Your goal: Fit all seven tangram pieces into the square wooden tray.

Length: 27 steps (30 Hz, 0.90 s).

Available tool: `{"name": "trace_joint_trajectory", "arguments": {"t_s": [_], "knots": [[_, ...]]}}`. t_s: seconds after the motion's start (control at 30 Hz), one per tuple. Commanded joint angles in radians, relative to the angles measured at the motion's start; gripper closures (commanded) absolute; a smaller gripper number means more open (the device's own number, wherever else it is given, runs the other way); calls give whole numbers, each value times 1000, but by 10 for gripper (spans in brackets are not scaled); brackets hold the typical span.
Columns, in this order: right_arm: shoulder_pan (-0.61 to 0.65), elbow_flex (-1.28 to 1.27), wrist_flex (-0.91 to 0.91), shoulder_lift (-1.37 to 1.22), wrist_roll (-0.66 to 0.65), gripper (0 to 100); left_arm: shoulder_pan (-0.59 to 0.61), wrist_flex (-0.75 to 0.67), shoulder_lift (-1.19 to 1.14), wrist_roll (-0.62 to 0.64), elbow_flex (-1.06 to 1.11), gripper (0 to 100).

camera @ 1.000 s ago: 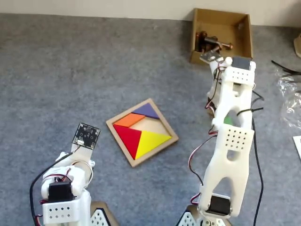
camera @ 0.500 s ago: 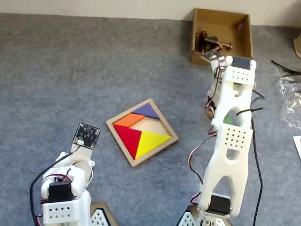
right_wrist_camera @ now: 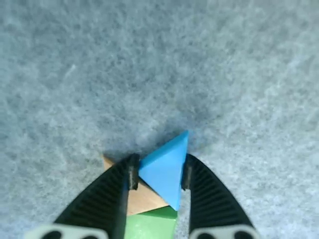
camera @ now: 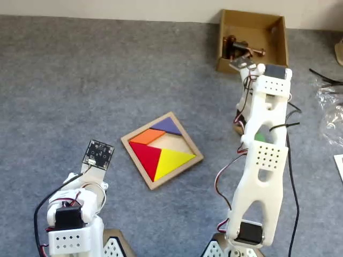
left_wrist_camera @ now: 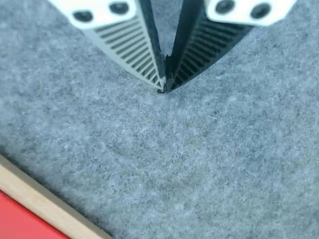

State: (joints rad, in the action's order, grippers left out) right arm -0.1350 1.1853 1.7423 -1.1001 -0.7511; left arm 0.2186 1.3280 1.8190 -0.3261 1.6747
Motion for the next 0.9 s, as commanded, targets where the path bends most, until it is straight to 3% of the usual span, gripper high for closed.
{"name": "trace_joint_trajectory", "arguments": {"t_s": [0.0, 0.3, 0.67, 0.87], "knots": [[21, 105, 22, 21, 17, 964, 4, 8, 8, 11, 21, 986], [76, 246, 22, 19, 84, 964, 4, 8, 8, 11, 21, 986], [180, 245, 24, 27, 86, 965, 4, 8, 8, 11, 21, 986], [248, 163, 24, 185, 144, 965, 4, 8, 8, 11, 21, 986]]}}
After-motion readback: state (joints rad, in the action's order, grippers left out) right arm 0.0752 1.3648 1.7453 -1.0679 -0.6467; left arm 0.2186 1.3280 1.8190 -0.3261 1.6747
